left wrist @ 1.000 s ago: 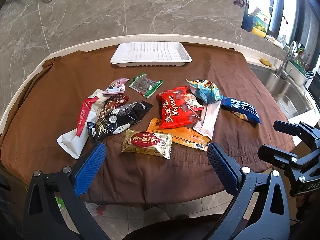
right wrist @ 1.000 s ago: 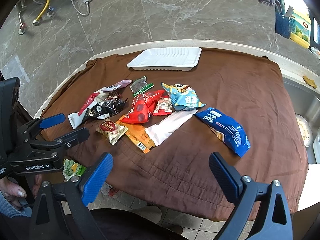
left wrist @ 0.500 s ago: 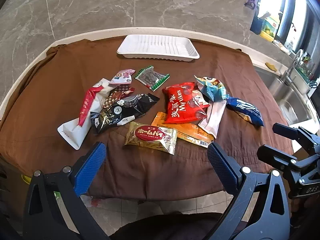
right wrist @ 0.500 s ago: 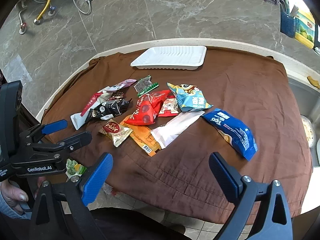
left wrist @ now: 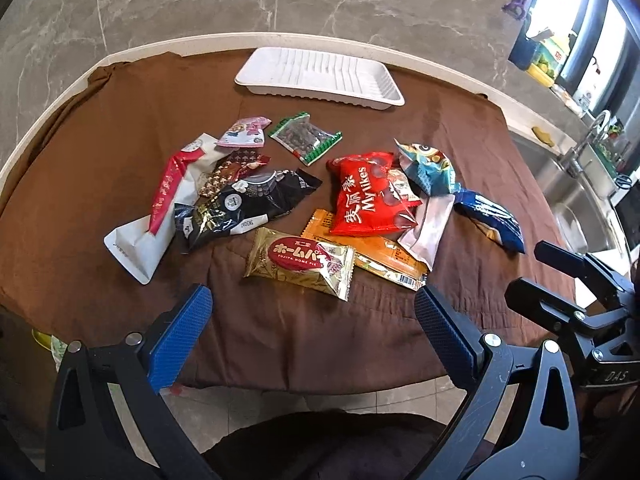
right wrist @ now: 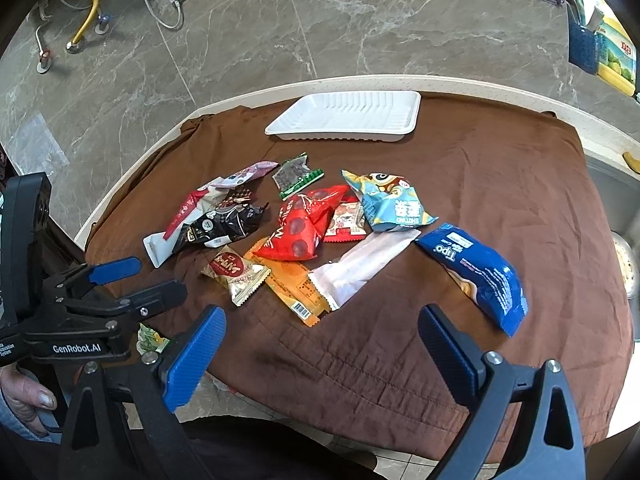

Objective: Organize snacks
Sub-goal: 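Grasp the black chocolate bar with the left gripper while the right grasps the red Milkies bag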

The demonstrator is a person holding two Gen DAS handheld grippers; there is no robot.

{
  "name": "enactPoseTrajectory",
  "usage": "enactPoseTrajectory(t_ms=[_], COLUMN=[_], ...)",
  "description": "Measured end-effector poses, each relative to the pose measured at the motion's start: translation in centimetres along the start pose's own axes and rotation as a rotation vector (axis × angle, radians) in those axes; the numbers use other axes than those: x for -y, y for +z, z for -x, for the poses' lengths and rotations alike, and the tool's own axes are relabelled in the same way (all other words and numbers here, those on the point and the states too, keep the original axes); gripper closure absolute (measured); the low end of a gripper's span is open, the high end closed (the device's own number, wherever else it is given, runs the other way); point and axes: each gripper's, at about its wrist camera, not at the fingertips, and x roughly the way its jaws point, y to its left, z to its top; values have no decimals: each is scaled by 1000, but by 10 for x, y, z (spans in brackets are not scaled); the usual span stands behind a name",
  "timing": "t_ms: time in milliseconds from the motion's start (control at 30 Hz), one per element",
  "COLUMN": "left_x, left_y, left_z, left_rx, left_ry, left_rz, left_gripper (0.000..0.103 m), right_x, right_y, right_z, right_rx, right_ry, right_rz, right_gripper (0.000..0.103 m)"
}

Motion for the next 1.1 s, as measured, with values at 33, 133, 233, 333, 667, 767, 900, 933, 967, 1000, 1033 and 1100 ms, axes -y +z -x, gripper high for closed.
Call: enactPoseTrajectory(t_ms=[33,133,233,333,667,767,900,933,967,1000,1033,1100], left_x=[0,-5,-14,-27,-52,-58,-65,-68,-70,-72,-74,-76], left_y=[1,5,9,15,43,55,69,72,74,76,78,79], left_z=[-2,-5,-10,-16,-35,-41,-57,-63,-69,-75,-83,-93], left_rx=[-4,-7,-15,-21,1,14,-5,-26,-48,-66,-91,-118], left_ry=[3,-9,-16,-25,25,50,79,74,71,69,64,63], left_rz=[-3,12,43,83,26,-31,-100,-115,-126,-133,-143,-167], left_gripper=[0,0,0,0,0,2,19,30,37,50,54,54], right_x=[0,0,1,1,-7,-7,-2,-1,-1,-1,-3,-5], right_y=[1,3,7,12,45,56,67,70,71,71,72,73], right_z=[-2,-8,-12,-16,-50,-65,-94,-102,-107,-110,-115,-126], right_rx=[-4,-16,-23,-34,-65,-83,-139,-157,-166,-174,-187,-218], right_ry=[4,16,31,54,141,150,171,180,178,176,178,170], right_rz=[-2,-9,-18,-33,-60,-66,-111,-123,-128,-130,-131,-132], right_gripper=[4,4,4,4,4,4,12,13,17,19,23,26])
